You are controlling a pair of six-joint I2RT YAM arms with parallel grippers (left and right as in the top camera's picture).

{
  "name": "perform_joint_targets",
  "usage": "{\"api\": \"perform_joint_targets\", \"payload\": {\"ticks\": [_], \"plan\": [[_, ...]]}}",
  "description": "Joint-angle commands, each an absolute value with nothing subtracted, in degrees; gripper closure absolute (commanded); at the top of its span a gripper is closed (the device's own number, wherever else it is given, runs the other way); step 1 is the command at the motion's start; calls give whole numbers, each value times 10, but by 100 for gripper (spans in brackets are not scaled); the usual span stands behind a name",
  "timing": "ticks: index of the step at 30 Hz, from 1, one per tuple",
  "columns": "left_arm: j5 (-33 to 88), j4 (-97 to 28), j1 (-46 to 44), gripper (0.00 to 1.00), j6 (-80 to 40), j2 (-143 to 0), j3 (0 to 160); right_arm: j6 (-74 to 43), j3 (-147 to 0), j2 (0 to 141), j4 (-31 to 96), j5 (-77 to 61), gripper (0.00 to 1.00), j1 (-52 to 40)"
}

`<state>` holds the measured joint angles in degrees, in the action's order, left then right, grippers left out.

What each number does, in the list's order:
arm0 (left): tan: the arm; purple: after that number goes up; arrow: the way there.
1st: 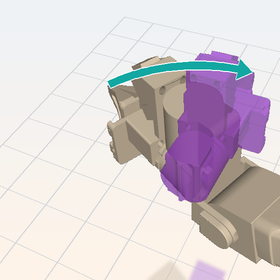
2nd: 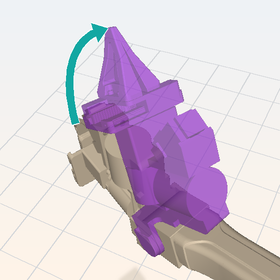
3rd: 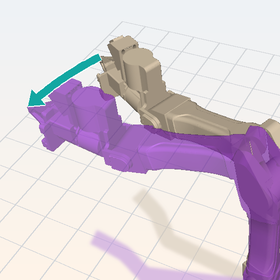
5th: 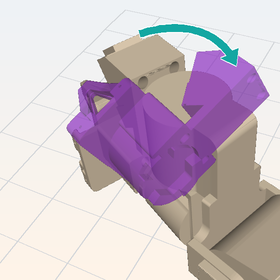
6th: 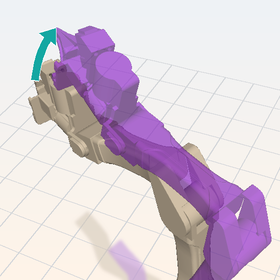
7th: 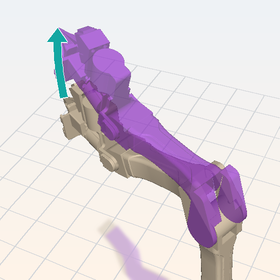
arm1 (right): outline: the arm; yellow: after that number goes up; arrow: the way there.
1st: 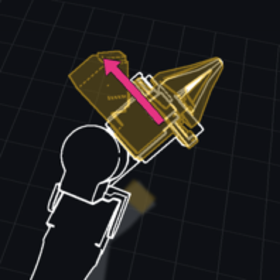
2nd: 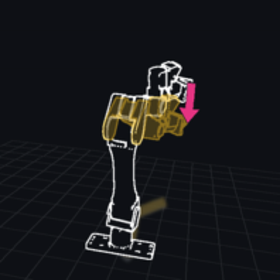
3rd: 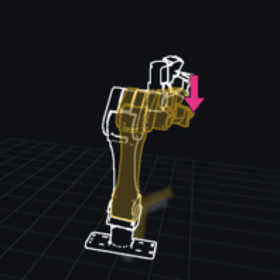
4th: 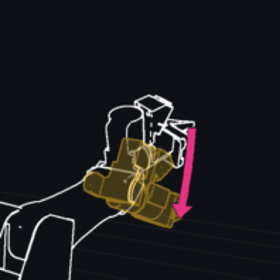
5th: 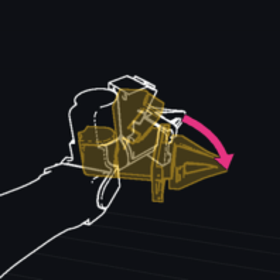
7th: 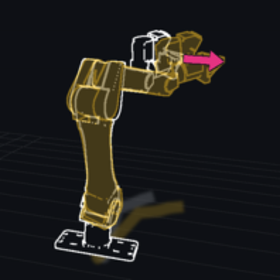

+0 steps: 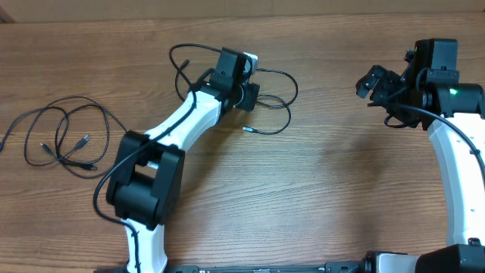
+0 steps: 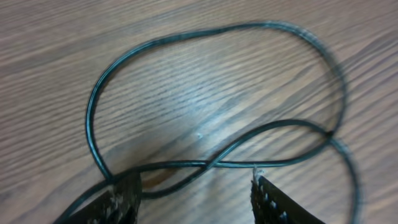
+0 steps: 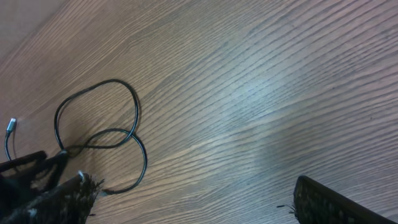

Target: Untangle cables

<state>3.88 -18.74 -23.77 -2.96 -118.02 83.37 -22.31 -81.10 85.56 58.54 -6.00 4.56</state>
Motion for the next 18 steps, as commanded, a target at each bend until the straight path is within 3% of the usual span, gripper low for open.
{"api": "perform_joint_targets", "payload": {"ticks": [1, 6, 18], "plan": [[28, -159, -237, 44, 58, -1214, 841, -225, -810, 853, 584, -60, 0, 47], [60, -132, -237, 58, 85, -1216, 841, -225, -810, 853, 584, -60, 0, 47], [105, -135, -242, 56, 155, -1216, 840, -225, -810, 853, 584, -60, 0, 47]]}}
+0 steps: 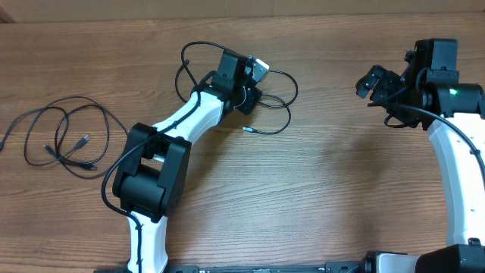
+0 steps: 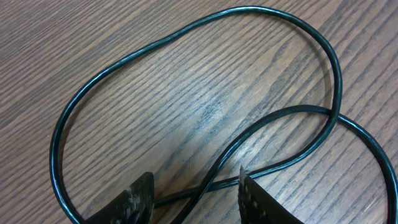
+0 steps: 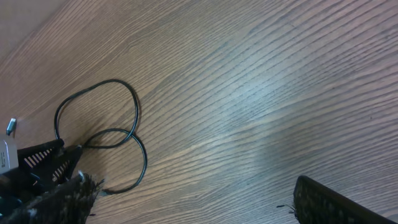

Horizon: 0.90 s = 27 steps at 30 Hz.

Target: Untangle cables

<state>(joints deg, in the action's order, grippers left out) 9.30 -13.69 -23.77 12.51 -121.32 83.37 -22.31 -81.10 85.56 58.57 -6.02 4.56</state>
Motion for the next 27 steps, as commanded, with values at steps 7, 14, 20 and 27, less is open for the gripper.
{"api": "perform_joint_targets", "payload": {"ticks": [7, 14, 20, 27], "plan": [[105, -132, -242, 58, 155, -1216, 840, -225, -810, 853, 584, -60, 0, 47], [105, -103, -248, 59, 161, -1249, 840, -225, -810, 853, 584, -60, 0, 47], [103, -95, -249, 57, 161, -1256, 840, -225, -810, 853, 584, -60, 0, 47], [68, -87, -250, 93, 161, -1284, 841, -225, -810, 853, 584, -60, 0, 47]]}}
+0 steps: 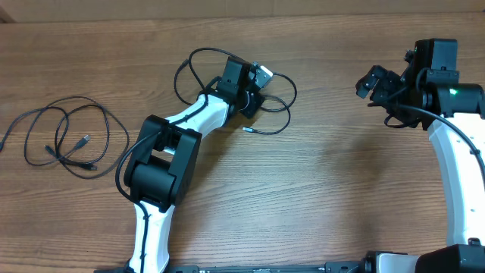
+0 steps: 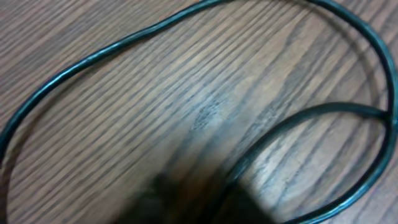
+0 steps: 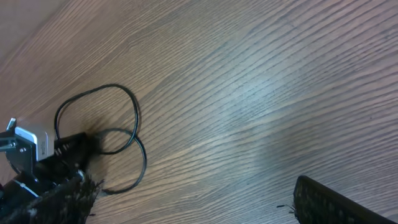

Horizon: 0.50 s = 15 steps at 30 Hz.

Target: Untangle cables

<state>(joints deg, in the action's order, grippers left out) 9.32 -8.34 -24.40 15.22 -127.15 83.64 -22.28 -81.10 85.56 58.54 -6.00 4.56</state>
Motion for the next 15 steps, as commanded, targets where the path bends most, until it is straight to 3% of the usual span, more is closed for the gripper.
{"api": "perform_joint_targets", "payload": {"ticks": [1, 6, 11, 15], "plan": [[68, -90, -250, 96, 157, -1275, 842, -225, -810, 853, 584, -60, 0, 47], [67, -122, -248, 96, 37, -1155, 842, -225, -810, 853, 584, -60, 0, 47], [19, -198, -248, 96, 30, -999, 842, -225, -810, 853, 584, -60, 0, 47], [-6, -353, -248, 96, -38, -974, 842, -225, -810, 853, 584, -60, 0, 47]]}}
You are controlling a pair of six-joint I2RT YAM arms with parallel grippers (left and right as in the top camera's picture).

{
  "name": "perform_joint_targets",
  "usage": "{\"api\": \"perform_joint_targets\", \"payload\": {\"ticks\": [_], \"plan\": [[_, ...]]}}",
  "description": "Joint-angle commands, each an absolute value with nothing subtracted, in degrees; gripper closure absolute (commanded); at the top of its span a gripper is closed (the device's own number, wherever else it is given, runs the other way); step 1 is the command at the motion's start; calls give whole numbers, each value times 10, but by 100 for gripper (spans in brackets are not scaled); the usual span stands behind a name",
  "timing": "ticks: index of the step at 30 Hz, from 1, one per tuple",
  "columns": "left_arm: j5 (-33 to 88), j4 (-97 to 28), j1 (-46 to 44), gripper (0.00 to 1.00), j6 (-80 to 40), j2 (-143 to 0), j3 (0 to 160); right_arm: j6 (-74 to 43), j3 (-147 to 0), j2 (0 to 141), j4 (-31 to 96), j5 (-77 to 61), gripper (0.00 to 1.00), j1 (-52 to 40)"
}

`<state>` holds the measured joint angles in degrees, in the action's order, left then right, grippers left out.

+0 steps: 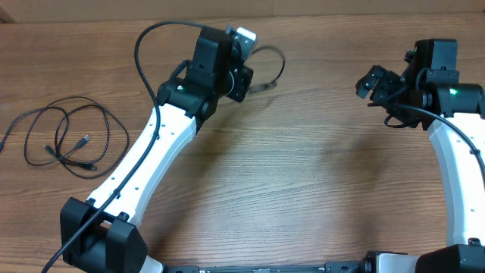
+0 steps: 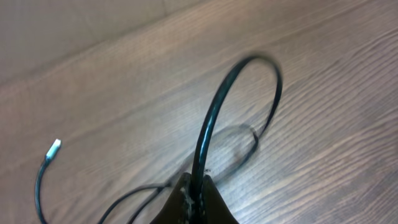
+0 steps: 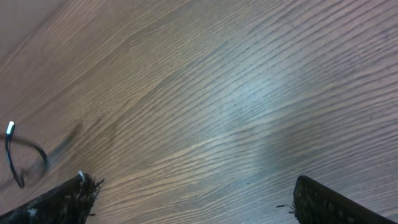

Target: Untangle cables

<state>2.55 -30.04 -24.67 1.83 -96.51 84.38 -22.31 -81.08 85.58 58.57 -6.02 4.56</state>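
Observation:
A black cable [image 2: 205,137] rises from my left gripper [image 2: 196,186], which is shut on it. The cable bends over in a loop [image 2: 273,81] above the table. Its white-tipped plug [image 2: 55,146] hangs at the left of that view. From overhead, my left gripper [image 1: 241,74] is lifted at the back of the table, with the blurred cable [image 1: 274,70] trailing to its right. A second black cable [image 1: 64,140] lies coiled at the far left. My right gripper [image 3: 193,186] is open over bare wood with nothing between its fingers. The cable's end [image 3: 12,152] shows at that view's left edge.
The wooden table [image 1: 303,189] runs to a back edge [image 1: 341,17] just behind both grippers. My right arm [image 1: 447,144] stands along the right side. My left arm [image 1: 151,159] stretches diagonally from the front left.
My left gripper was low on the cable loops lying on the table. Now it is shut on the cable and raised, and the loops have left the wood. The right arm has not moved.
My left gripper stood open over the crossing of the cable's loops, then narrower round that crossing, then down close on the cable. Now it holds the cable up off the table. My right gripper stayed open at the right throughout.

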Motion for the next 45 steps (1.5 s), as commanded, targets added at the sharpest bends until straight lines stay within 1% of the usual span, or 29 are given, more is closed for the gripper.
{"api": "perform_joint_targets", "payload": {"ticks": [1, 6, 8, 10, 11, 12, 13, 14, 15, 16, 17, 18, 20, 22, 24, 25, 26, 29, 30, 31, 33, 34, 35, 37, 39, 40, 41, 43, 45], "plan": [[-30, -418, -248, 96, -98, -982, 842, -225, -810, 853, 584, -60, 0, 47], [-34, -601, -248, 96, -290, -1012, 839, -225, -810, 853, 584, -60, 0, 47], [-34, -635, -248, 96, -332, -1012, 834, -225, -810, 853, 584, -60, 0, 47], [-39, -647, -248, 96, -333, -1012, 816, -225, -810, 853, 584, -60, 0, 47], [-58, -634, -248, 91, -339, -1012, 788, -225, -810, 853, 584, -60, 0, 47], [-65, -629, -248, 82, -339, -1012, 778, -225, -810, 853, 584, -60, 0, 47], [-71, -621, -248, 53, -339, -1012, 764, -225, -810, 853, 584, -60, 0, 47], [-70, -605, -248, 36, -339, -1012, 744, -225, -810, 853, 584, -60, 0, 47], [-70, -590, -248, 32, -339, -1012, 733, -225, -810, 853, 584, -60, 0, 47], [-71, -568, -248, 20, -342, -1012, 722, -225, -810, 853, 584, -60, 0, 47], [-78, -555, -247, 14, -354, -1012, 719, -225, -810, 853, 584, -60, 0, 47], [-108, -540, -247, 12, -369, -1012, 715, -225, -810, 853, 584, -60, 0, 47], [-155, -519, -247, 12, -399, -1012, 702, -225, -810, 853, 584, -60, 0, 47], [-161, -495, -247, 19, -482, -1012, 684, -225, -810, 853, 584, -60, 0, 47], [-161, -447, -246, 21, -540, -1012, 662, -225, -810, 853, 584, -60, 0, 47], [-161, -418, -246, 31, -569, -1012, 648, -225, -810, 853, 584, -60, 0, 47], [-161, -392, -242, 38, -593, -1013, 636, -225, -810, 853, 584, -60, 0, 47], [-160, -373, -227, 39, -628, -1013, 627, -225, -810, 853, 584, -60, 0, 47], [-160, -372, -222, 38, -635, -1013, 627, -225, -810, 853, 584, -60, 0, 47], [-159, -371, -213, 35, -648, -1014, 627, -225, -810, 853, 584, -60, 0, 47], [-158, -349, -199, 35, -654, -1034, 627, -225, -810, 853, 584, -60, 0, 47], [-133, -326, -194, 36, -661, -1055, 627, -225, -810, 853, 584, -60, 0, 47], [-92, -307, -188, 39, -663, -1078, 627, -225, -810, 853, 584, -60, 0, 47], [-74, -306, -187, 43, -679, -1097, 627, -225, -810, 853, 584, -60, 0, 47], [-74, -306, -187, 51, -682, -1119, 627, -225, -810, 853, 584, -60, 0, 47], [-68, -309, -187, 63, -682, -1134, 627, -225, -810, 853, 584, -60, 0, 47], [-65, -310, -187, 69, -682, -1142, 627, -225, -810, 853, 584, -60, 0, 47], [-57, -306, -187, 94, -682, -1153, 627, -225, -810, 853, 584, -60, 0, 47], [-44, -305, -187, 96, -676, -1153, 627, -225, -810, 853, 584, -60, 0, 47]]}}
